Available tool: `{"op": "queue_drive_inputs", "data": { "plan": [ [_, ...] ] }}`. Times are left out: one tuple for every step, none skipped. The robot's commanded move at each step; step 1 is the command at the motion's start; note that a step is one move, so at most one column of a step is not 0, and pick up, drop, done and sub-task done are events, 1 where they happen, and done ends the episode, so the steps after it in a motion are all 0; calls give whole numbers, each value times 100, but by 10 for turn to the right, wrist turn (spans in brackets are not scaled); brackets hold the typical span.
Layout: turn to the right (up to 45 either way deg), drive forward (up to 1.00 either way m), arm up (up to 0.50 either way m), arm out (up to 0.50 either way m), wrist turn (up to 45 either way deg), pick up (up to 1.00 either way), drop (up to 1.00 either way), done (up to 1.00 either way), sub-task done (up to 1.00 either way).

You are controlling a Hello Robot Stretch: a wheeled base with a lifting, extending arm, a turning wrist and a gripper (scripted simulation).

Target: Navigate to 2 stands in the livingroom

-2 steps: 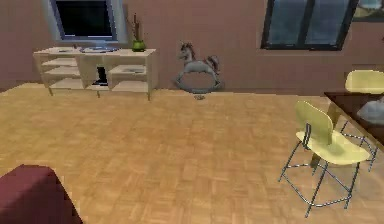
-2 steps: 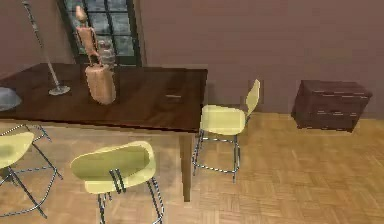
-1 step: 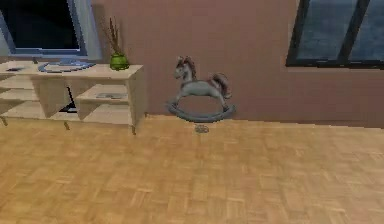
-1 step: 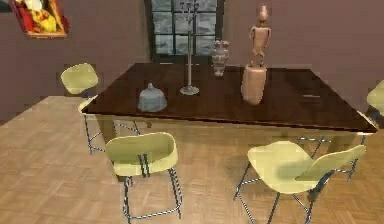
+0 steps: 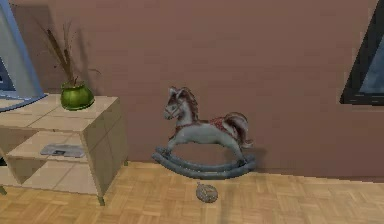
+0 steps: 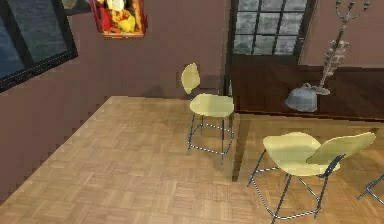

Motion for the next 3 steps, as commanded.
{"op": "queue_drive_inputs", "data": {
  "plan": [
    [-30, 0, 0, 0, 0, 0, 0, 0, 0],
    [0, 55, 0, 0, 0, 0, 0, 0, 0],
    [-450, 0, 0, 0, 0, 0, 0, 0, 0]
  ]
}}
